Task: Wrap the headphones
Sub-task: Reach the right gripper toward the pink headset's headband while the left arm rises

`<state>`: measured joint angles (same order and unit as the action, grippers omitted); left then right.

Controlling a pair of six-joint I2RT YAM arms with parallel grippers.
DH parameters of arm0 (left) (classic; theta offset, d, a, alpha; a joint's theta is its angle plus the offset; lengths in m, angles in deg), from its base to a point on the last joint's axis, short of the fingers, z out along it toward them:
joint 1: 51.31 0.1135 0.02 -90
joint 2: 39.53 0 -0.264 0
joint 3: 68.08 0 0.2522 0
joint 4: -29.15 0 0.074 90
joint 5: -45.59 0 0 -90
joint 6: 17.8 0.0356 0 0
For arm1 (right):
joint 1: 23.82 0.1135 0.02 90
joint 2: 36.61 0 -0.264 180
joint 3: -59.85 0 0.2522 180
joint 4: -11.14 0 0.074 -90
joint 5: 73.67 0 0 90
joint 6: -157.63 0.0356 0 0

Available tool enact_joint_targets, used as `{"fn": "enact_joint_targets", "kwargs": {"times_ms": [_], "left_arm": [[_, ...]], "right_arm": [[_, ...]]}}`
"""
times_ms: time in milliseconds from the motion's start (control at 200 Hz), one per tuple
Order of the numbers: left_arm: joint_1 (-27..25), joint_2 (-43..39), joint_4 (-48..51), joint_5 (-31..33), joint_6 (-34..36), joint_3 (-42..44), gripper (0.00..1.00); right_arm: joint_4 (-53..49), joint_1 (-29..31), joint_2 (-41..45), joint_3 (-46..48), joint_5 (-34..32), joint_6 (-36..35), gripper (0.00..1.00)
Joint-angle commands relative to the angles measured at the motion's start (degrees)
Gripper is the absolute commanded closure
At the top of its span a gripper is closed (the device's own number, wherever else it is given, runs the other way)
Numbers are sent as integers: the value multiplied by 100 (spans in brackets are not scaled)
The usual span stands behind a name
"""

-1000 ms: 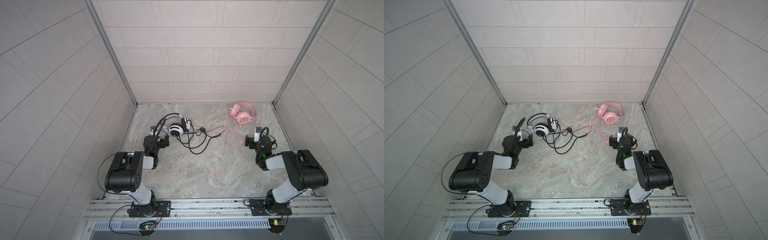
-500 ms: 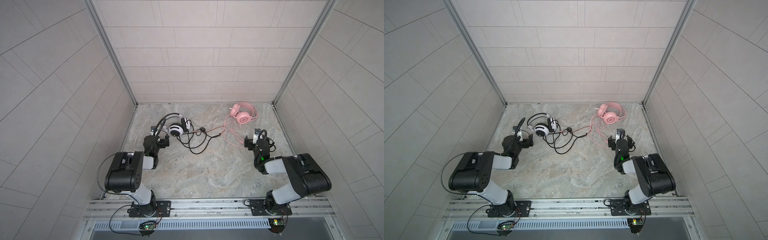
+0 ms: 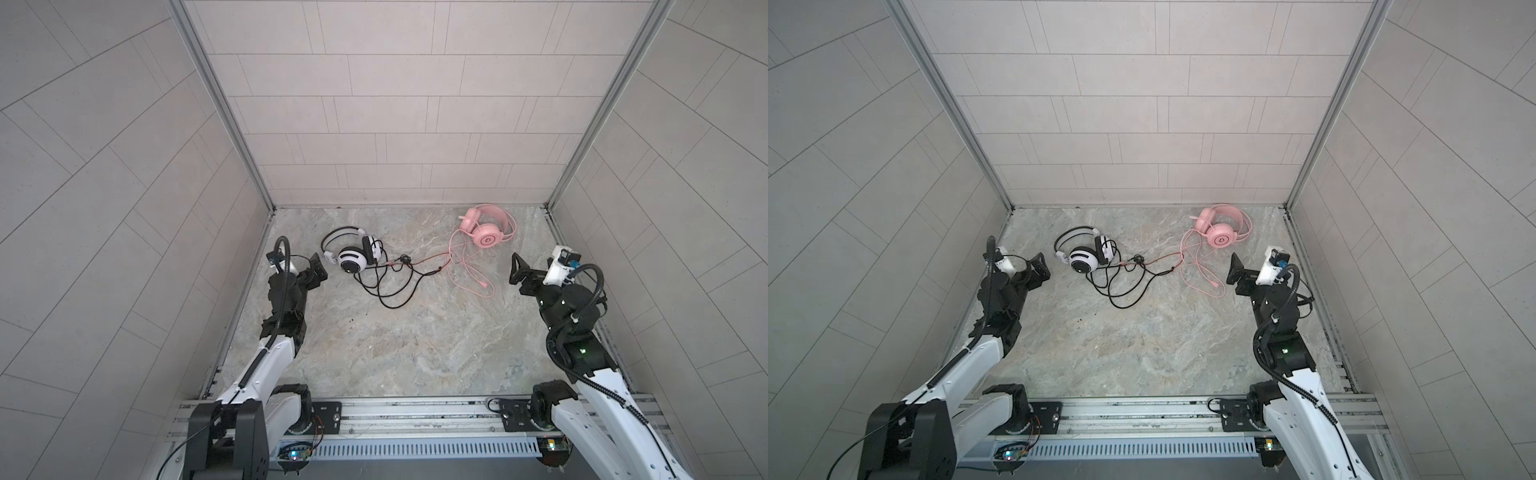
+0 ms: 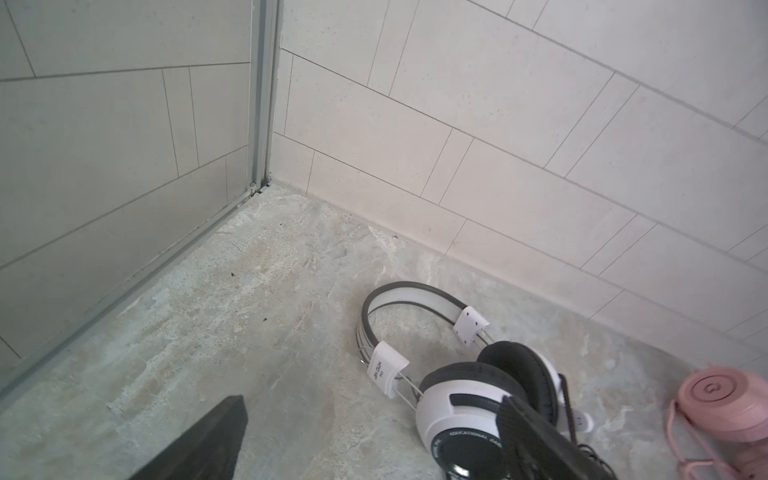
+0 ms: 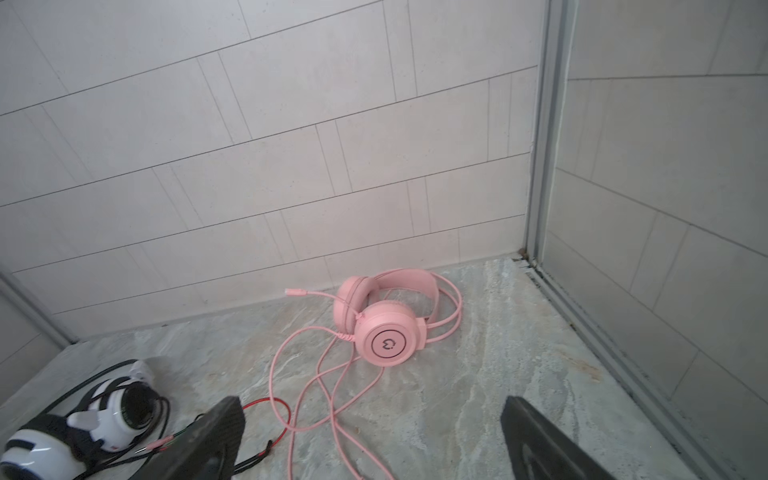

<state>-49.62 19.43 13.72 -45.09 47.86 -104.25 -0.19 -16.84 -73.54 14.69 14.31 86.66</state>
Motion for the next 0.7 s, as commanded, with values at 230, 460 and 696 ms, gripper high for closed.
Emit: {"fn": "enact_joint_targets", "kwargs": {"times_ms": [230, 460, 696], "left_arm": [[-364, 587, 262, -1701, -1575, 224, 1], [-476, -17, 535, -1651, -1319, 298, 2], [-679, -568, 766, -1307, -1055, 371, 5]], "right_arm": [[-2998, -73, -2849, -2432, 352, 987, 8], [-3092, -702, -5064, -4135, 889, 1824, 11], [-3726, -1438, -7161, -6220, 766, 2733, 24]]}}
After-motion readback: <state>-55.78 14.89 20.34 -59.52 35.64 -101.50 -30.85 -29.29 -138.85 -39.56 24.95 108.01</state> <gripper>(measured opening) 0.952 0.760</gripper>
